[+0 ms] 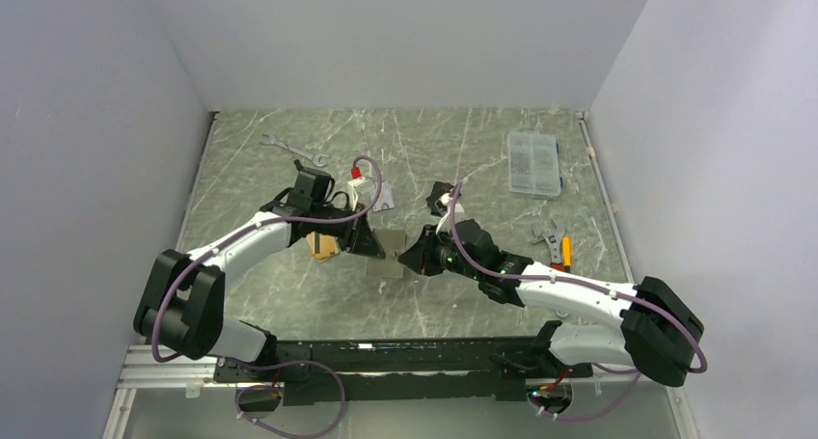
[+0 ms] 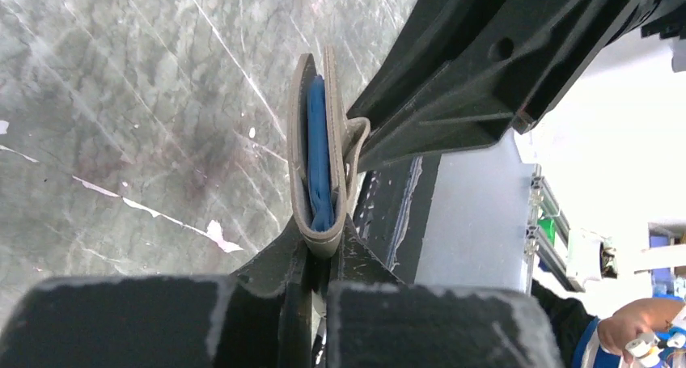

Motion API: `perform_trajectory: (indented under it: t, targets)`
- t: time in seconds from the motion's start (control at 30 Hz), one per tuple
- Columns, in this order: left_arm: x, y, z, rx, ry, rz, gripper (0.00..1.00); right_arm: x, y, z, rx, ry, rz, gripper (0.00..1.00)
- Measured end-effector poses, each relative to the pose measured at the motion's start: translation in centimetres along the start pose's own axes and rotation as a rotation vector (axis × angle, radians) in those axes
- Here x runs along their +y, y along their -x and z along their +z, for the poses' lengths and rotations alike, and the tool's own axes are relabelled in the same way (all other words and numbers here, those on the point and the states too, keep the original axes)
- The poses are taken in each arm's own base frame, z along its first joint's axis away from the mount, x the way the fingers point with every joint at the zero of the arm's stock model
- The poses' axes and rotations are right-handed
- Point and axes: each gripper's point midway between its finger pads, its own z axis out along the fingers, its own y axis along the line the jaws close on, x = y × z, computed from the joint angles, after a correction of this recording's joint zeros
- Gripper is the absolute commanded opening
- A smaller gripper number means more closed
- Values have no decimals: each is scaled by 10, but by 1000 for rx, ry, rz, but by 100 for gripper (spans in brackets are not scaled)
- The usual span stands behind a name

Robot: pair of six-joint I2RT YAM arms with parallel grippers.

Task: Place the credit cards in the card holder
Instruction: Pick up the card holder from the center of the board.

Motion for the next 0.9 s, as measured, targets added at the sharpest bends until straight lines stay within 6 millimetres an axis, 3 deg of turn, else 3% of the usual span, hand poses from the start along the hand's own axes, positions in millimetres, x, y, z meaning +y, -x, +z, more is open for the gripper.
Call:
perform_trajectory:
  t: [0.03,0.07,0.2,0.47,0.67,0.9]
  targets:
    - [-1,1,-2,-4,-2,-2,0,1,1,0,0,1,-2,54]
    - [-2,3,-3,-10,-2,3,0,1,3,0,0,-5,0,60]
    - [-10,14,-9,-26,8,34,0,-2,18,-2,-9,-62,-9,67]
    - [-9,40,-19,-78,110,56,0,15,64,-15,-103,-168,-26,66]
    - [3,39,-22,-81,181,13,0,45,74,-4,-89,-194,-26,58]
    - [3,40,-26,-90,207,18,0,30,63,22,-9,-325,12,49]
